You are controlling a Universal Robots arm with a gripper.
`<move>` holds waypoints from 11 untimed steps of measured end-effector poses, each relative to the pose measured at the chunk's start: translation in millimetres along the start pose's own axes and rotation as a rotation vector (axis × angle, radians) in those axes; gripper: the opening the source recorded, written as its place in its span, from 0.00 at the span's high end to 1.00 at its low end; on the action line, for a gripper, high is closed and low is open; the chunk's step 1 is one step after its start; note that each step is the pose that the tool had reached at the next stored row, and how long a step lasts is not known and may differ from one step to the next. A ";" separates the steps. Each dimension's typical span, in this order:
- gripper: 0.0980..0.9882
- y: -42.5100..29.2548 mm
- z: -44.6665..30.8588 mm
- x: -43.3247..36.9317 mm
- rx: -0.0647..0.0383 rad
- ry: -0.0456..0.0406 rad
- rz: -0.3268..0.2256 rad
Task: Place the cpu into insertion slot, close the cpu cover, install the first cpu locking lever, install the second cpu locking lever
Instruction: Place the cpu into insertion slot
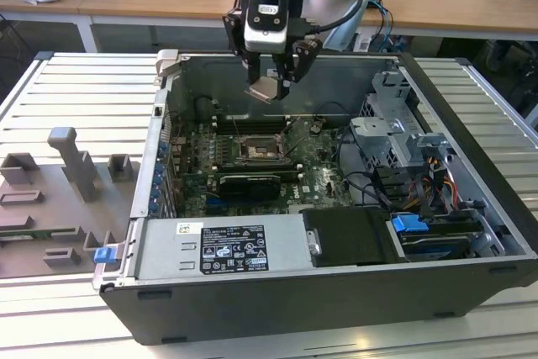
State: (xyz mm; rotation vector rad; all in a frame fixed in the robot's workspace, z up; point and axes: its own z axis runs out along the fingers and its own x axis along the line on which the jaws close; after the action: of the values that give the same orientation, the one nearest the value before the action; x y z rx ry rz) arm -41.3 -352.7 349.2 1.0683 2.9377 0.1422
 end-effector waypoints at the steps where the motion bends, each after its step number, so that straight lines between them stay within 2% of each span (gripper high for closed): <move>1: 0.50 -0.1 0.3 0.0 0.000 -0.0003 0.003; 5: 0.50 -0.1 0.9 0.0 0.000 -0.0018 0.019; 11: 0.50 -0.2 1.9 0.0 -0.001 -0.0069 0.077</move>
State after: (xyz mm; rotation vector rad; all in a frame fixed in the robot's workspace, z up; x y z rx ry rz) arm -41.3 -352.8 347.3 1.1794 2.8913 0.1408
